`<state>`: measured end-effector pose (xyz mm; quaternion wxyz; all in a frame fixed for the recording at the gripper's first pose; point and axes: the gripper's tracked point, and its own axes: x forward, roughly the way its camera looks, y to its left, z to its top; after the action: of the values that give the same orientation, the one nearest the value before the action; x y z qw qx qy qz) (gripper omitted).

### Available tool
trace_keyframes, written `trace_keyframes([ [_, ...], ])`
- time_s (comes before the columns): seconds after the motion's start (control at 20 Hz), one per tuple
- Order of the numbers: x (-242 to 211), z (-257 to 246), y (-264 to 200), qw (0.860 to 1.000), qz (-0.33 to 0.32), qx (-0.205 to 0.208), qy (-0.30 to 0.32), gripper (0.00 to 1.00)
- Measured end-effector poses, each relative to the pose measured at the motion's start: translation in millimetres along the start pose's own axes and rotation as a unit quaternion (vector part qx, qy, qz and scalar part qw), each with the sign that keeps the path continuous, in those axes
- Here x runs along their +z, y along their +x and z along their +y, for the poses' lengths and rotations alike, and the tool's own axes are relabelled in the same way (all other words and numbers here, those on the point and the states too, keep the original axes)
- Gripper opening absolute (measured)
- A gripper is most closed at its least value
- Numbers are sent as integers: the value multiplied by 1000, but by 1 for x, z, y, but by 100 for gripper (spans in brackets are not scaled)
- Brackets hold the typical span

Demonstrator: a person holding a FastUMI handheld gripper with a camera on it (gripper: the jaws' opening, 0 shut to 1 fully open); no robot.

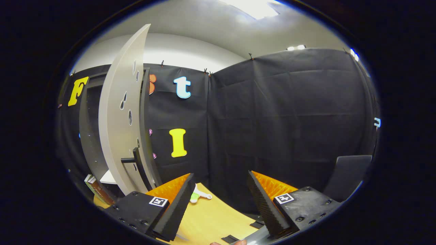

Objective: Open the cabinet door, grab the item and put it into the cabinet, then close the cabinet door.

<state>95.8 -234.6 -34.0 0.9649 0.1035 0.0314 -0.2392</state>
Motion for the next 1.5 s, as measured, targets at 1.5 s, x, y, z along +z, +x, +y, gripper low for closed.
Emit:
trace_keyframes([
  [1.5, -36, 131, -24, 991, 46, 126, -16, 98],
])
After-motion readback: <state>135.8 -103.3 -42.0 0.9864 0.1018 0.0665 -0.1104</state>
